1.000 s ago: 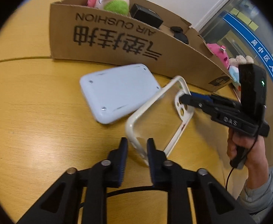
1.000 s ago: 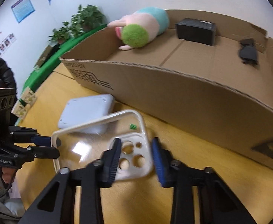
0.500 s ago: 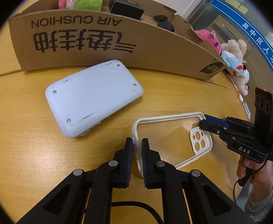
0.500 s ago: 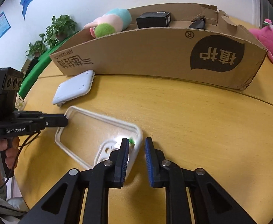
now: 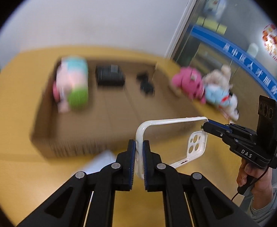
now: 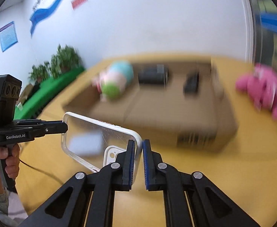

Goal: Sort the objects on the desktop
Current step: 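Carry the phone case into the box and open the left gripper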

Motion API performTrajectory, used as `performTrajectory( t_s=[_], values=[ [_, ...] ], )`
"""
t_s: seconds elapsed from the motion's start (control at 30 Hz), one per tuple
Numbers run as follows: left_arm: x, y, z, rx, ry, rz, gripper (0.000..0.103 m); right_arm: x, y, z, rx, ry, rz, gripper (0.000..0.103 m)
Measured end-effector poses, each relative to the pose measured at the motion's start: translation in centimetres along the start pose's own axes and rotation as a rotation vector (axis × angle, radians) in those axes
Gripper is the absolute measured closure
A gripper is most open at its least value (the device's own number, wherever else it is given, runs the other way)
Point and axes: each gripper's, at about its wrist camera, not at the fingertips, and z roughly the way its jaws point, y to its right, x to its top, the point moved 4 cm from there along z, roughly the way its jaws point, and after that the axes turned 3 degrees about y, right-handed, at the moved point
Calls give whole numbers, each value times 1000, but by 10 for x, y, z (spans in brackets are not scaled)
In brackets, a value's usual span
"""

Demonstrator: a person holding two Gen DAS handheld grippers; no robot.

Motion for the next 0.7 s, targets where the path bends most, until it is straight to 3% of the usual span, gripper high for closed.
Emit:
performTrajectory(
  t_s=[0.17, 0.33, 0.53, 0.7],
  values=[
    [67, -12, -9, 49, 90, 58, 97, 82, -10, -5, -1, 124, -78, 96],
    [95, -51, 6, 86, 67, 50, 97, 130, -17, 32, 44, 136, -70, 96],
    [87, -109, 49, 137, -55, -19, 97, 139, -25, 108, 87, 43, -14, 95],
    [56, -147, 88, 189, -203, -69, 96, 105, -22, 177, 123, -108, 65, 95]
  ],
)
